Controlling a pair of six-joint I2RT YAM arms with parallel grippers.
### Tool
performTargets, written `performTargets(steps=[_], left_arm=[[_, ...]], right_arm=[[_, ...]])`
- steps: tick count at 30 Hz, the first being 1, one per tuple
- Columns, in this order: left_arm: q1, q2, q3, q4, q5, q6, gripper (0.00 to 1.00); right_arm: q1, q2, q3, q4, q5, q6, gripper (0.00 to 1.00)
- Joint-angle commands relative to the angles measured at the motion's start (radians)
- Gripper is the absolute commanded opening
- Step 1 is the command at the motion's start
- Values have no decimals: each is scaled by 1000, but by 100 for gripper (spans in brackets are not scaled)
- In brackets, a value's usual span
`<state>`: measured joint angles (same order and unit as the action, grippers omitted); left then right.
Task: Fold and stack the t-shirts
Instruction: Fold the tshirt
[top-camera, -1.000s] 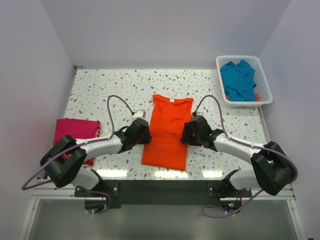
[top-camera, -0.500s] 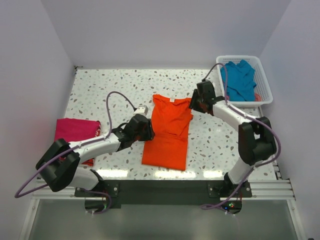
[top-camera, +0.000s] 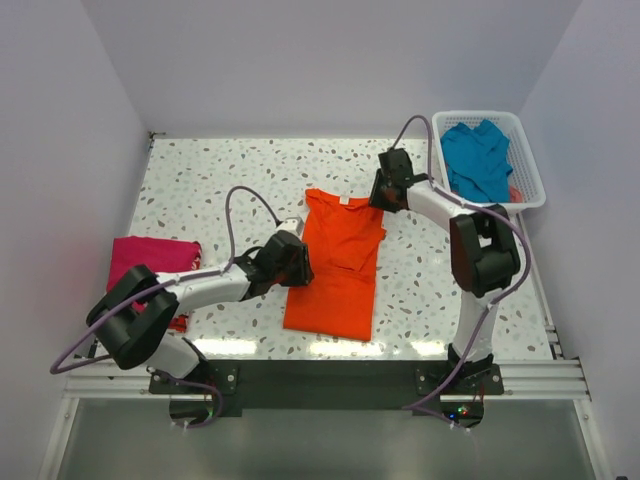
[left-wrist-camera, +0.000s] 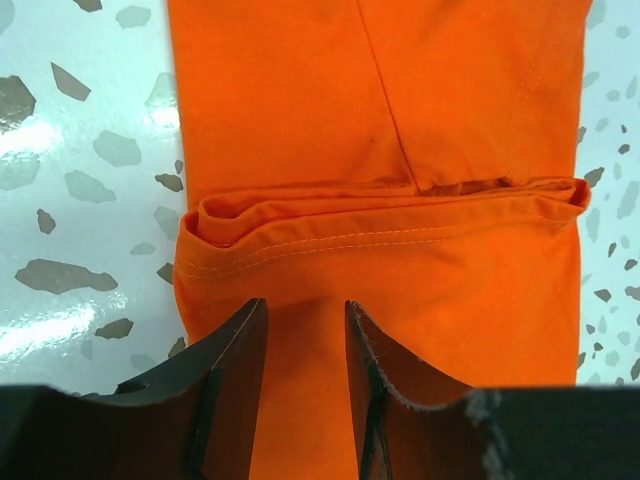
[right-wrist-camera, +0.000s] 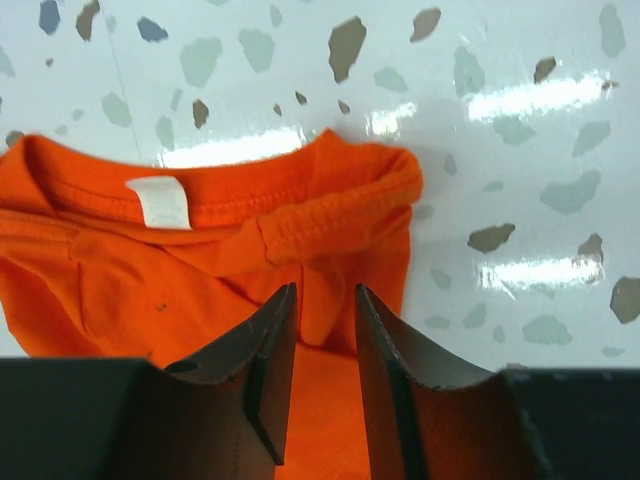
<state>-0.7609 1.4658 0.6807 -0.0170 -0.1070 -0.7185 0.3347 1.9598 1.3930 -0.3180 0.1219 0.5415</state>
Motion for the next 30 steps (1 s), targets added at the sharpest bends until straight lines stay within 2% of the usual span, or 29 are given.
performTargets(steps=[1,3,6,12,19,22,23,24,25,27,30], left_arm=[[-5,33,17,65,6,-5,41],[-5,51,13,77,9,-12,41],[-5,74,6,89,16,-21,41],[-5,90,6,101,27,-27,41],[20,79,63,85,50,-18,49],[58,38,80,63,64,-4,53],[63,19,82,39,61,1,54],[67,-19,82,23,53,10,57],[71,-36,82,19,41,10,59],[74,-82,69,-61,40,13,63],[74,-152,19,-132,44,-5,65]], right_arm=[[1,62,89,-35,36,-11,33],[1,92,132,-49,42,-15,25],[1,155,184,-62,45,-15,19],[1,243,276,-85,50,-21,20],[-2,274,374,-122,38,-57,38],[-2,213,367,-127,38,-69,52],[0,191,350,-121,44,-77,59],[-2,168,342,-124,50,-81,71],[-5,127,345,-153,58,-86,76],[-10,87,351,-208,61,-91,80],[-7,-65,223,-230,3,-63,81]])
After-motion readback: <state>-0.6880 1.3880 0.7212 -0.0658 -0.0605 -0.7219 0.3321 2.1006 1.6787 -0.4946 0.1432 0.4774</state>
